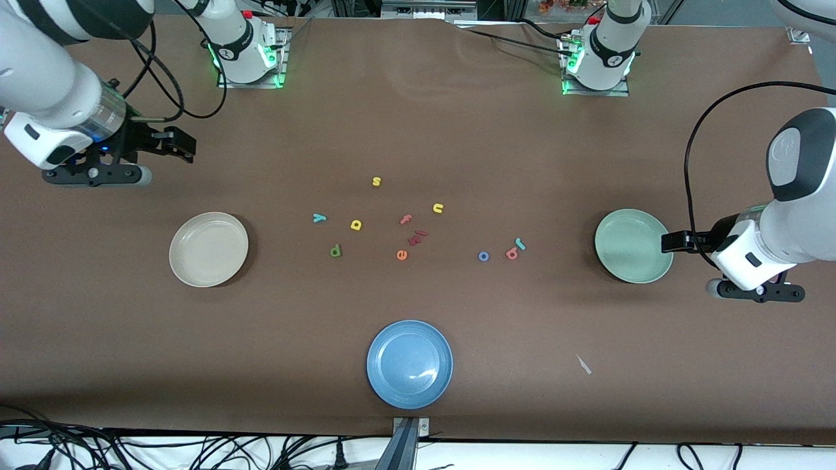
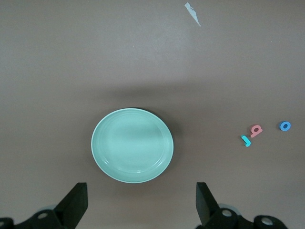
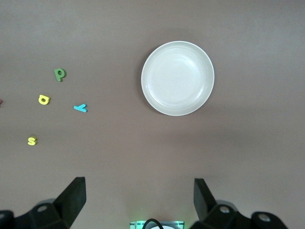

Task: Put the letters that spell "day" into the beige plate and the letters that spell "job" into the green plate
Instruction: 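Move the right gripper toward the green p while the left gripper reaches the j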

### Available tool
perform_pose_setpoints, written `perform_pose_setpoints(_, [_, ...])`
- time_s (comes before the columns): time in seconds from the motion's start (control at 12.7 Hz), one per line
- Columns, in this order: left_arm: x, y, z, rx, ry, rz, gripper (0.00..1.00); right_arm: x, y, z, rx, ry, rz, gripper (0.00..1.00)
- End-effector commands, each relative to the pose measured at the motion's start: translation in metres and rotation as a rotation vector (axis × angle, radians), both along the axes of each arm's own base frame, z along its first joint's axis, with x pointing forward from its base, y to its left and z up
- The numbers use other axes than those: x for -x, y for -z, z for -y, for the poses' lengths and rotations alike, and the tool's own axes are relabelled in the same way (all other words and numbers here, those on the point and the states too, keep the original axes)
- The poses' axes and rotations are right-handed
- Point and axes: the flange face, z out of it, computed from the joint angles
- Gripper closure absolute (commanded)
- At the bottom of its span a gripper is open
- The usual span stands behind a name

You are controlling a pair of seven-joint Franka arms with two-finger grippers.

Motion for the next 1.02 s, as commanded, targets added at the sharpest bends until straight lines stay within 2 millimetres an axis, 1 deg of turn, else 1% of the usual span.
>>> perform_pose_setpoints(0.0, [0.003,-0.005,0.0,0.036,0.008,-0.004,0.0,0.003,-0.01,-0.001,0.011,0.015,0.002,0.0])
perform_pose_setpoints(0.24, [0.003,-0.004,-0.001,0.036,0.004,-0.005,0.0,0.0,-0.01,0.013,0.009,0.04,0.002,0.0])
perform_pose_setpoints(0.39, [0.003,-0.004,-0.001,0.035,0.002,-0.005,0.0,-0.001,-0.009,0.018,0.009,0.049,0.003,0.0])
perform_pose_setpoints(0.55, [0.003,-0.001,-0.001,0.036,0.004,-0.011,0.0,-0.003,-0.009,0.019,0.008,0.053,0.009,0.0])
perform_pose_setpoints(0.71, [0.003,0.004,0.005,0.035,-0.001,-0.019,0.0,-0.004,-0.008,0.021,0.005,0.058,0.01,0.0])
perform_pose_setpoints(0.79, [0.003,0.003,0.004,0.035,-0.002,-0.018,0.0,-0.005,-0.005,0.019,0.003,0.057,0.005,0.0])
perform_pose_setpoints(0.86, [0.003,0.004,0.002,0.036,-0.002,-0.021,0.0,-0.005,-0.002,0.013,0.002,0.046,0.002,0.0])
perform_pose_setpoints(0.94, [0.003,0.004,0.001,0.037,0.002,-0.022,0.0,-0.007,0.005,0.006,0.001,0.037,-0.011,0.0])
